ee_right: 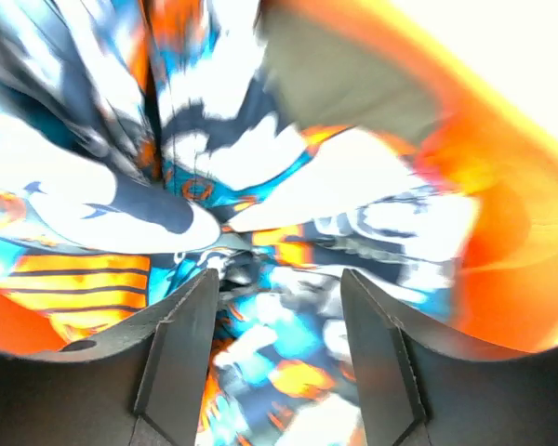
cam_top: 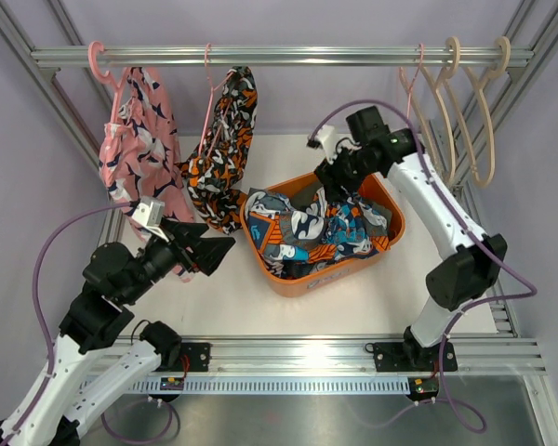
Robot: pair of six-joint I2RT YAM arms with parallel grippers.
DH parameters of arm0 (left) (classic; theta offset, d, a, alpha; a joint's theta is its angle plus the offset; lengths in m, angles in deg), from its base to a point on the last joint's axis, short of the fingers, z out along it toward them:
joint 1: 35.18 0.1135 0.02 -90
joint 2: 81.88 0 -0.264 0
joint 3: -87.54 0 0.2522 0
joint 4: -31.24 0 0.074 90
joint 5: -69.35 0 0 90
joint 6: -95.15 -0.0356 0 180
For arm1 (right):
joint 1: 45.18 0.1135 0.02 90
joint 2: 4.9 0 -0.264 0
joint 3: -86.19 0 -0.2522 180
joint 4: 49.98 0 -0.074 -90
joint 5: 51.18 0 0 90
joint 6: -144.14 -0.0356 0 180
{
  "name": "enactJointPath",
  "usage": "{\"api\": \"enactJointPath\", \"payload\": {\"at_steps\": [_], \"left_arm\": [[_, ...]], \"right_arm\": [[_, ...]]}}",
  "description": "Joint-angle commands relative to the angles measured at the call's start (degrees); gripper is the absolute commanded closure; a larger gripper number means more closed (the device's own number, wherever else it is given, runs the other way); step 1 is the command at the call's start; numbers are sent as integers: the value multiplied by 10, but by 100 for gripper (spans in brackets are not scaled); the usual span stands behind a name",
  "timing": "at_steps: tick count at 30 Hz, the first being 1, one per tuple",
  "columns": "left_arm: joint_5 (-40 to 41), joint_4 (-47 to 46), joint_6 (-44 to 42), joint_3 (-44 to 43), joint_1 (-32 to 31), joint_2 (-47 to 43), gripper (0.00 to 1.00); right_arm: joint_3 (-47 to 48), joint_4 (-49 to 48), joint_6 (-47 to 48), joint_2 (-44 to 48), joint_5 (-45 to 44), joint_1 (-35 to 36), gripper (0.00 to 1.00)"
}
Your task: Remove the shorts from the hanger
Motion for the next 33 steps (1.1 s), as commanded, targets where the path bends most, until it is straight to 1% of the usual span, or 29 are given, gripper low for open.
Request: {"api": "enactJointPath", "payload": {"at_steps": [1,3,4,6,7,8,9,10,12,13,14,15,16,17,18,19,20,21,22,23,25,27,28,31,33], "left_arm": [[6,-17,-15,-32,1,-6,1],[9,-13,-15,-41,2,-6,1],[10,-10,-16,-43,1,-6,1],[14,-3,-17,-49,2,-6,1],[17,0,-17,-50,2,-6,1],[21,3,-16,-52,1,-7,1],[25,7,-13,-54,2,-7,1],[27,8,-11,-55,2,-8,1],[33,15,-3,-57,2,-10,1],[35,18,-2,-57,2,-11,1],[35,21,-1,-58,1,-15,1],[43,27,3,-58,2,-18,1],[45,29,5,-57,2,-21,1],[54,33,7,-56,2,-28,1],[57,36,12,-56,2,-31,1],[61,39,13,-56,2,-33,1],[69,44,17,-56,1,-38,1],[72,46,19,-56,2,-44,1],[75,48,20,-56,2,-47,1],[77,51,21,-54,1,-50,1],[77,51,22,-52,1,-54,1],[77,49,20,-51,1,-53,1],[77,47,20,-50,2,-50,1],[76,34,21,-49,2,-38,1],[69,24,22,-50,1,-31,1]], "right_arm": [[127,92,2,32,62,1,36],[164,105,-14,19,104,2,36],[177,108,-22,9,176,1,36],[197,109,-38,-6,284,6,43],[201,103,-49,-25,390,11,47],[201,93,-66,-35,436,21,52],[201,83,-101,-45,468,33,61],[201,62,-114,-63,502,65,64],[201,43,-145,-77,505,99,66],[201,9,-165,-90,473,126,69],[196,-17,-196,-96,446,135,70],[192,-38,-248,-100,428,139,70],[183,-64,-273,-105,412,140,73],[155,-129,-320,-104,340,139,73],[139,-155,-342,-101,308,140,73],[119,-208,-354,-87,233,140,73],[72,-234,-368,-76,196,140,73],[48,-257,-384,-65,168,139,73],[-9,-302,-384,-43,129,138,72],[-40,-328,-400,-30,100,138,73],[-102,-354,-404,-13,43,136,75],[-133,-357,-400,-17,-1,135,77],[-146,-353,-401,-32,-50,135,79],[-194,-356,-400,-62,-117,126,82],[-210,-357,-397,-75,-132,123,83]]}}
